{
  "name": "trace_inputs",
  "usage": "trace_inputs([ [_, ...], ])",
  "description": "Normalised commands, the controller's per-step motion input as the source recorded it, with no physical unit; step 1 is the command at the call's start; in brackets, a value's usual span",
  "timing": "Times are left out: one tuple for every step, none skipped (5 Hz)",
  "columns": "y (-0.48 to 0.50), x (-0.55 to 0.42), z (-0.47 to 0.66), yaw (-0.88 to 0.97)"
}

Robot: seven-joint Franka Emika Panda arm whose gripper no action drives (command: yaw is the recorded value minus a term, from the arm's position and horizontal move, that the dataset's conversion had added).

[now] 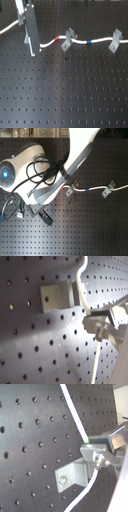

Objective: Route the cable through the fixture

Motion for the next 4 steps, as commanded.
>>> trace_inputs([
  [-0.044, -0.063, 0.0, -0.44],
  [0.002, 0.002, 0.03, -0.56],
  [0.053, -0.029, 0.06, -0.45],
  [0.029, -0.018, 0.09, -0.34],
])
